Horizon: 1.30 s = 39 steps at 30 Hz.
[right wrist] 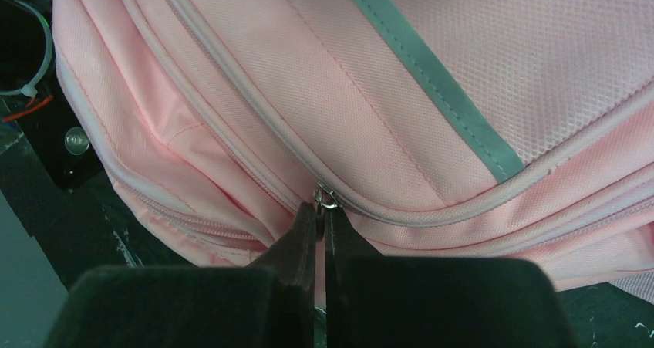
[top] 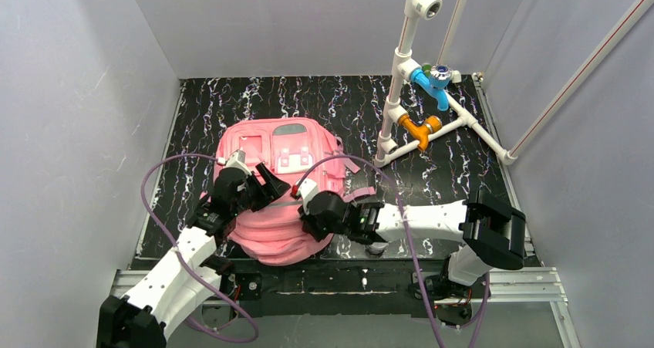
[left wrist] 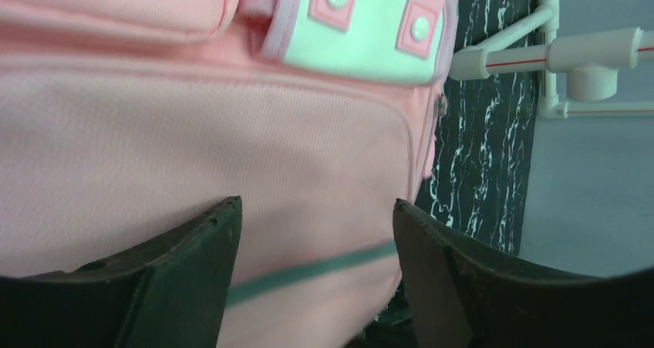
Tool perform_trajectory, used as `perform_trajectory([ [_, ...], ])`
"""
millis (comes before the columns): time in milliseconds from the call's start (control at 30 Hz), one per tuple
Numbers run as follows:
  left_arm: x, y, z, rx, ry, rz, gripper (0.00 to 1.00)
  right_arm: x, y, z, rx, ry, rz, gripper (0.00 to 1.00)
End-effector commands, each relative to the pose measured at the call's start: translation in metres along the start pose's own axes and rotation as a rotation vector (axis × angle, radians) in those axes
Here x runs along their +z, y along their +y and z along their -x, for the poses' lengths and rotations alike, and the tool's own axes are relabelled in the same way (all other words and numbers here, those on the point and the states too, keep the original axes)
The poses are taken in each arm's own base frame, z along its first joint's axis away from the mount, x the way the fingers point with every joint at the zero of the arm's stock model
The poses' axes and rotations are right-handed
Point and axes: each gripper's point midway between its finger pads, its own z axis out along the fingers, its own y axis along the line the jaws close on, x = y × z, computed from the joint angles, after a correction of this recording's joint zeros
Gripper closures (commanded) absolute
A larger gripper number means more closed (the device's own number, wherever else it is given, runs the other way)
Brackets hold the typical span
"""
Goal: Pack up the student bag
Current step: Unzip the student bag at the center of the board.
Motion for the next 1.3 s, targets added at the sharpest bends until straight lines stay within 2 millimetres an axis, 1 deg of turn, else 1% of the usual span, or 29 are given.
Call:
perform_trajectory([
  [0, -0.034, 0.014, 0.021, 0.014, -0.071, 0.165, 0.23, -0.006, -0.093, 0.04, 0.098, -0.068, -0.203, 0.99],
  [67, -0.055, 0.024, 0.032, 0.015, -0.107, 0.271, 0.17, -0.003, -0.121, 0.048, 0.099, -0.072, -0.2, 0.99],
  [133, -0.068, 0.034, 0.034, 0.019, -0.113, 0.349, 0.14, 0.001, -0.146, 0.057, 0.098, -0.084, -0.21, 0.99],
  [167, -0.072, 0.037, 0.035, 0.025, -0.112, 0.37, 0.14, 0.004, -0.158, 0.059, 0.086, -0.083, -0.217, 0.99],
  [233, -0.073, 0.044, 0.031, 0.04, -0.102, 0.396, 0.13, 0.009, -0.185, 0.059, 0.055, -0.041, -0.265, 0.99],
  [300, -0.07, 0.053, 0.026, 0.046, -0.093, 0.415, 0.14, 0.011, -0.208, 0.053, 0.009, 0.042, -0.33, 0.99],
  [333, -0.066, 0.057, 0.023, 0.05, -0.085, 0.418, 0.16, 0.012, -0.214, 0.056, -0.005, 0.066, -0.348, 0.99],
  [367, -0.06, 0.06, 0.021, 0.05, -0.082, 0.419, 0.2, 0.012, -0.215, 0.053, -0.02, 0.092, -0.35, 0.99],
  [400, -0.054, 0.062, 0.019, 0.052, -0.079, 0.412, 0.26, 0.013, -0.214, 0.051, -0.035, 0.109, -0.337, 0.99],
  [500, -0.031, 0.061, 0.016, 0.05, -0.08, 0.368, 0.42, 0.012, -0.206, 0.046, -0.013, 0.114, -0.3, 0.99],
  [567, -0.018, 0.064, 0.014, 0.041, -0.085, 0.349, 0.53, 0.007, -0.2, 0.046, 0.036, 0.112, -0.291, 0.99],
  [633, -0.006, 0.067, 0.005, 0.023, -0.066, 0.327, 0.64, 0.001, -0.193, 0.048, 0.07, 0.106, -0.271, 0.99],
  [700, 0.007, 0.063, -0.005, -0.005, -0.042, 0.263, 0.71, -0.005, -0.181, 0.052, 0.095, 0.104, -0.257, 0.99],
  [767, 0.018, 0.055, -0.013, -0.065, -0.027, 0.188, 0.76, -0.008, -0.163, 0.053, 0.09, 0.111, -0.235, 0.99],
  [800, 0.022, 0.048, -0.018, -0.104, -0.009, 0.146, 0.78, -0.008, -0.151, 0.053, 0.087, 0.115, -0.224, 0.99],
  [867, 0.026, 0.047, -0.025, -0.146, 0.022, 0.138, 0.81, -0.005, -0.125, 0.053, 0.105, 0.117, -0.187, 0.99],
  [933, 0.028, 0.043, -0.026, -0.144, 0.035, 0.13, 0.83, 0.003, -0.088, 0.053, 0.126, 0.109, -0.119, 0.99],
  [1000, 0.028, 0.035, -0.025, -0.141, 0.034, 0.097, 0.85, 0.013, -0.044, 0.053, 0.126, 0.098, -0.037, 0.99],
  [1100, 0.029, 0.016, -0.025, -0.148, 0.025, 0.018, 0.86, 0.028, -0.01, 0.059, 0.162, 0.073, 0.021, 0.99],
  [1133, 0.028, 0.013, -0.027, -0.142, 0.032, 0.008, 0.86, 0.033, -0.007, 0.064, 0.175, 0.048, 0.041, 0.99],
  [1167, 0.027, 0.011, -0.028, -0.136, 0.035, 0.001, 0.86, 0.036, -0.011, 0.068, 0.194, 0.028, 0.039, 0.99],
  [1233, 0.024, 0.019, -0.032, -0.141, 0.033, 0.024, 0.86, 0.034, -0.031, 0.071, 0.216, 0.008, -0.003, 0.99],
  [1267, 0.02, 0.03, -0.034, -0.145, 0.033, 0.078, 0.86, 0.031, -0.042, 0.072, 0.224, 0.003, -0.017, 0.99],
])
